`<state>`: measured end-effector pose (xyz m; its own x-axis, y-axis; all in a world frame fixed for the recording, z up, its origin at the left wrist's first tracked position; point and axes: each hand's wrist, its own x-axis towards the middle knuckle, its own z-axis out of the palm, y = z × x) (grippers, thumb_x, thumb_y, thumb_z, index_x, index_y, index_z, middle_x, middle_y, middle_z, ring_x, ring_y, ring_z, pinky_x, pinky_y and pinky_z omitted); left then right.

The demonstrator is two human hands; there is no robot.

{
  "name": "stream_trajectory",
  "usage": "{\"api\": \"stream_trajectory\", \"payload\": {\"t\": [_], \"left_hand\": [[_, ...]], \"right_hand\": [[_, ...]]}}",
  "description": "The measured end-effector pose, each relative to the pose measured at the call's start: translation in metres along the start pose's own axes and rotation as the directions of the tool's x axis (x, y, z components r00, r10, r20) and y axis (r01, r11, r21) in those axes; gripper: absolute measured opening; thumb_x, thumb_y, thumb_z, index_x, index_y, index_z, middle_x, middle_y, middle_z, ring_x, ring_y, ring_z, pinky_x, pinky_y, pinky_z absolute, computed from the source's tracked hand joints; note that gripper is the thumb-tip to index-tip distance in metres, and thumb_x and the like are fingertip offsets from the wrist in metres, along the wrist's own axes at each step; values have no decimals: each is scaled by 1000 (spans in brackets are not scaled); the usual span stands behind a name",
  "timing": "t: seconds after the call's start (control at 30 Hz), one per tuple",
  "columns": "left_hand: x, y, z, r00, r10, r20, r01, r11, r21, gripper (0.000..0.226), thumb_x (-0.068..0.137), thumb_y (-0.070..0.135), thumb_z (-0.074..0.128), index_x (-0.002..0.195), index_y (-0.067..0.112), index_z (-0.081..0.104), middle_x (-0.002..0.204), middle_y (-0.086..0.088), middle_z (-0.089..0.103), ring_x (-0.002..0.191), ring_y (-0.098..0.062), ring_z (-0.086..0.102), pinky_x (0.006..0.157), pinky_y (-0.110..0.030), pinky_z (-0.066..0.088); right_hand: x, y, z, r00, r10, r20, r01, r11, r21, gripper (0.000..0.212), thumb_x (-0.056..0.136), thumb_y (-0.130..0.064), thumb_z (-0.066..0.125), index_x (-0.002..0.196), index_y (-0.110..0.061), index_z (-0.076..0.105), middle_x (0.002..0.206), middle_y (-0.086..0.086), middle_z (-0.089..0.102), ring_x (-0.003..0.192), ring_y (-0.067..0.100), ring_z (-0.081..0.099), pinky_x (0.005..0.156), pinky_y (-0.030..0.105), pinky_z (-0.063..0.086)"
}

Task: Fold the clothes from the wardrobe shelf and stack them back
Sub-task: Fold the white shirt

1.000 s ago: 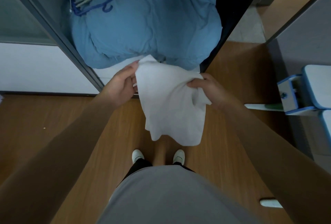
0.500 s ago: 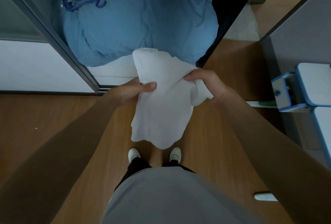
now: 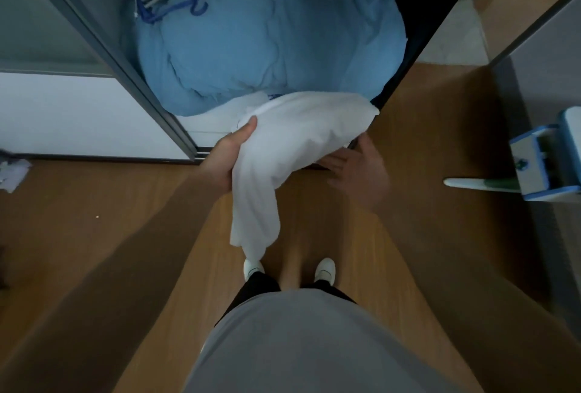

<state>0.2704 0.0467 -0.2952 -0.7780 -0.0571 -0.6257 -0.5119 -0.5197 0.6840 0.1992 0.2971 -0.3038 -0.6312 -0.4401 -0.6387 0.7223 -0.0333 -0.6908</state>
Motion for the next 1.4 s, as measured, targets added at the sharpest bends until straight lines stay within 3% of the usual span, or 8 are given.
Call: {"api": "stream_trajectory", "payload": {"t": [0.13, 0.23, 0.33, 0.53, 0.67, 0.8, 1.1, 1.4], "left_hand": [[-12, 9, -12, 1000, 1, -5, -1, 999, -36, 46, 92, 50, 64, 125, 18, 66, 122, -8, 72, 110, -27, 70, 76, -34, 60], [-20, 15, -19, 999, 39, -1, -39, 996, -80, 37, 94, 46, 63, 117, 19, 75, 121, -7, 72, 108, -26, 71, 76, -34, 60], [-26, 18, -29, 999, 33, -18, -35, 987, -158, 32, 95, 44, 62, 109, 20, 79, 122, -7, 72, 110, -26, 70, 77, -35, 60], [-42, 28, -63, 990, 18, -142, -55, 964, -259, 43, 90, 46, 69, 122, 17, 66, 119, -7, 73, 104, -29, 72, 70, -39, 61], [-44, 30, -84, 986, 34, -165, -84, 949, -305, 37, 94, 48, 62, 106, 15, 72, 110, -7, 76, 94, -26, 75, 60, -35, 61], [-36, 28, -98, 959, -11, -283, -72, 957, -282, 49, 94, 50, 61, 128, 15, 63, 108, -5, 76, 94, -27, 74, 64, -35, 58], [-4, 10, -162, 987, -87, -136, 113, 974, 198, 79, 68, 56, 84, 134, 19, 60, 123, -3, 71, 114, -25, 67, 103, -46, 50], [4, 9, -164, 933, 357, 51, -327, 779, 534, 86, 85, -10, 66, 151, 32, 28, 134, 24, 42, 110, 13, 54, 80, -10, 50]], "right_hand": [[21, 21, 7, 990, -89, 106, 99, 990, -101, 41, 103, 4, 44, 141, 16, 39, 144, 21, 53, 134, 0, 44, 109, -1, 8], [27, 20, 25, 902, -14, 432, -45, 991, 127, 53, 105, -40, 43, 147, -7, 44, 133, -17, 63, 130, -7, 46, 119, 30, 28], [32, 16, 45, 961, -39, 273, 30, 999, 34, 78, 77, -74, 58, 136, -22, 56, 146, 6, 55, 123, 20, 58, 102, 48, 49], [40, 23, 95, 982, -150, 118, 151, 989, 1, 22, 108, -15, 39, 115, -14, 59, 91, -2, 78, 79, 9, 73, 68, 30, 61], [50, 18, 108, 992, -124, 24, 120, 984, 132, 46, 111, -23, 33, 89, -19, 73, 72, -7, 76, 74, 15, 72, 54, 21, 57], [48, 36, 121, 994, -110, -14, 110, 993, 48, 49, 101, -60, 38, 113, -26, 72, 88, -10, 77, 79, 8, 74, 72, 29, 58], [38, 62, 129, 991, -99, -93, 80, 979, -187, 17, 87, -21, 76, 78, -34, 81, 92, -3, 79, 89, 18, 75, 72, 33, 60], [40, 41, 132, 951, -216, -220, 89, 875, -475, 27, 90, -5, 70, 110, -22, 66, 117, 8, 70, 101, 19, 68, 95, 42, 55]]}}
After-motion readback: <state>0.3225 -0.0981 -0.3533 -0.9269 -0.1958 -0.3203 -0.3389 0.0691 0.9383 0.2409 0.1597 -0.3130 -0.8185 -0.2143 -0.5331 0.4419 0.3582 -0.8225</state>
